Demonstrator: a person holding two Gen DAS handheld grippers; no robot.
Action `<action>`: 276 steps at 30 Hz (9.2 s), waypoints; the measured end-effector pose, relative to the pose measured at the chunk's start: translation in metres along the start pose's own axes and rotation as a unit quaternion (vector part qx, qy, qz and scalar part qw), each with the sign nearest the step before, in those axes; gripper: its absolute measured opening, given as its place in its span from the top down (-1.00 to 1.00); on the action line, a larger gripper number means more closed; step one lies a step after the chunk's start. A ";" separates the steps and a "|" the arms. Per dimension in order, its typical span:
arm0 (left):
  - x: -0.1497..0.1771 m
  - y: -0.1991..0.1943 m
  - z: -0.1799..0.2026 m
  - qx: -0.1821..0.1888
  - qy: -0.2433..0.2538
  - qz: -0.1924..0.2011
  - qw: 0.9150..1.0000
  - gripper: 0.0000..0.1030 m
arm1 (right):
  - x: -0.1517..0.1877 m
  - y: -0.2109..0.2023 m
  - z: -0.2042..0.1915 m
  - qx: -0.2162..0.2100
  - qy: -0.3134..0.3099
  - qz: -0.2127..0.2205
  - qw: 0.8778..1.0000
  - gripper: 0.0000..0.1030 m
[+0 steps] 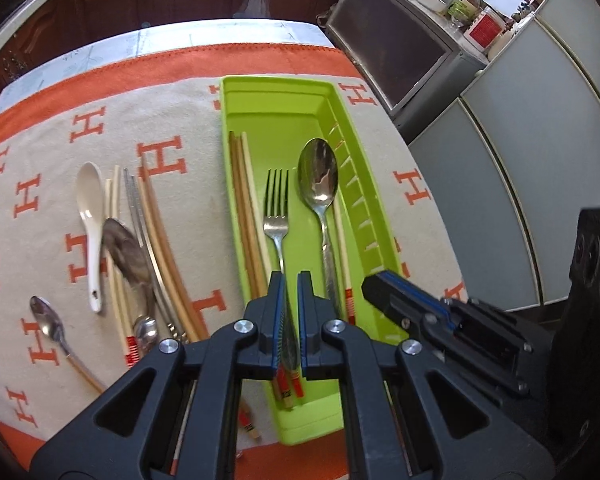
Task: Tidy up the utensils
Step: 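Lower the steel fork into the green tray and open the left tool, then move the right tool to the small wooden-handled spoon and grasp it, then lift the small spoon and lower it into the green tray with the right tool, then move the left tool to the white ceramic spoon and grasp its handle, then carry the white ceramic spoon into the green tray and open the left tool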
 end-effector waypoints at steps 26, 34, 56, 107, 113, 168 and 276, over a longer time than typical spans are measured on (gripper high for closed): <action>0.036 -0.113 -0.162 -0.136 -0.051 0.079 0.986 0.56 | 0.020 0.005 -0.119 -0.057 -0.109 -0.033 0.992 0.89; 0.069 -0.122 -0.222 -0.176 -0.092 0.079 0.977 0.34 | 0.042 0.022 -0.168 -0.081 -0.164 -0.064 0.981 0.88; 0.123 -0.107 -0.279 -0.179 -0.151 0.045 0.971 0.34 | 0.098 0.100 -0.211 -0.168 -0.199 -0.159 0.952 0.66; 0.078 -0.091 -0.214 -0.143 -0.091 0.042 0.985 0.34 | 0.005 0.009 -0.096 -0.054 -0.116 -0.012 0.992 0.88; 0.053 -0.066 -0.203 -0.121 -0.090 0.034 0.988 0.34 | -0.008 0.015 -0.051 0.000 -0.083 -0.003 0.997 0.87; -0.033 0.047 -0.204 -0.019 -0.067 0.054 0.996 0.34 | -0.011 0.034 -0.028 -0.013 -0.056 -0.006 0.998 0.86; -0.008 -0.010 -0.010 -0.006 0.028 0.052 0.998 0.65 | 0.000 -0.007 0.014 0.003 0.020 0.018 1.000 0.86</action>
Point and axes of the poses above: each gripper's, at about its wrist camera, not at the fingertips, and y roughly the way its jaws point, z to its right, x to its underside, the point moved 8 cm from there along y, roughly the way its jaws point, and after that the axes turned 13 degrees about z, right-handed, at the moved point
